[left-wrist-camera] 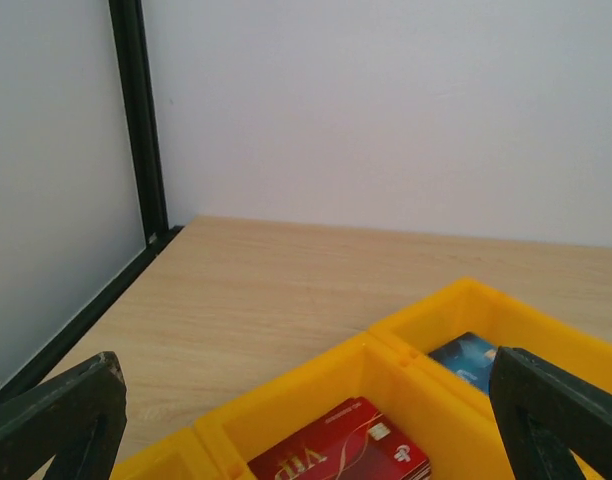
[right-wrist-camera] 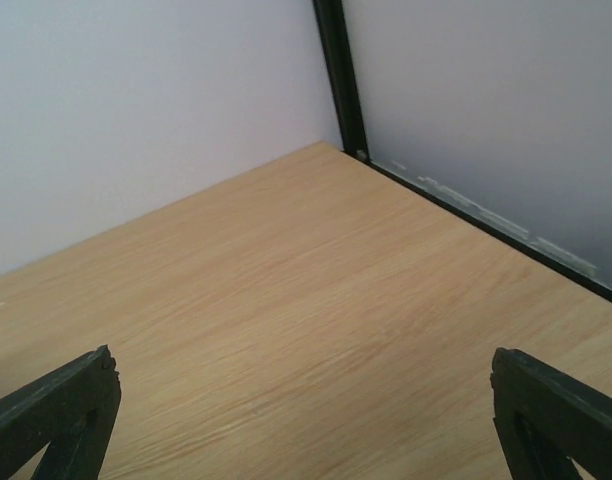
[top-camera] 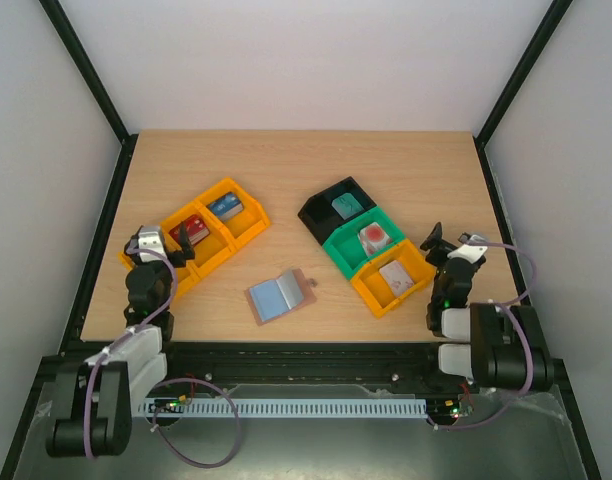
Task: Take the credit cards out of the card holder
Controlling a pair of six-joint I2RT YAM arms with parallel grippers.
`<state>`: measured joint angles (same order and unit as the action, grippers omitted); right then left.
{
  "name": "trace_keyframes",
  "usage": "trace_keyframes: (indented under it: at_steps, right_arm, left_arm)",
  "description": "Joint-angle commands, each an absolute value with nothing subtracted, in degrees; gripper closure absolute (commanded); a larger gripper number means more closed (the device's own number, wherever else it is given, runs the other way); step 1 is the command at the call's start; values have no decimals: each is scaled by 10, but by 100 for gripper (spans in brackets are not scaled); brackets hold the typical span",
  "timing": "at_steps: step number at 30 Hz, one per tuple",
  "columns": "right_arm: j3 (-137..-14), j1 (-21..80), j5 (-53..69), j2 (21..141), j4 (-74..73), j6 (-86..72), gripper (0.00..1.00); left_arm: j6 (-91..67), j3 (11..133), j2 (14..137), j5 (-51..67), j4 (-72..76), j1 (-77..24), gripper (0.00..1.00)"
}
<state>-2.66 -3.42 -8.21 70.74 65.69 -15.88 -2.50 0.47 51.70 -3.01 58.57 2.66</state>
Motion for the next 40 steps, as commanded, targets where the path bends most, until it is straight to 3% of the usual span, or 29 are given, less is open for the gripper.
trace_keyframes:
  at_steps: [1,5,9,17,20,40]
  right_arm:
    - [-34,-37,-26,788,821,-136,1]
    - [-33,-37,10,890,935,-127,1]
    - [-78,-38,42,865,805,-107,1]
    - [-104,-38,68,875,776,-98,1]
    - [-104,-37,66,877,779,-98,1]
    - [-105,-35,62,875,777,-97,1]
  left_arm:
    - [-36,-15,591,-66,689,29,0]
    - [-60,29,681,-49,708,28,0]
    - [-76,73,752,-71,713,30,0]
    - [-64,95,851,-59,769,20,1]
    - [-31,119,863,-19,740,10,0]
    - [-37,108,862,-34,761,9,0]
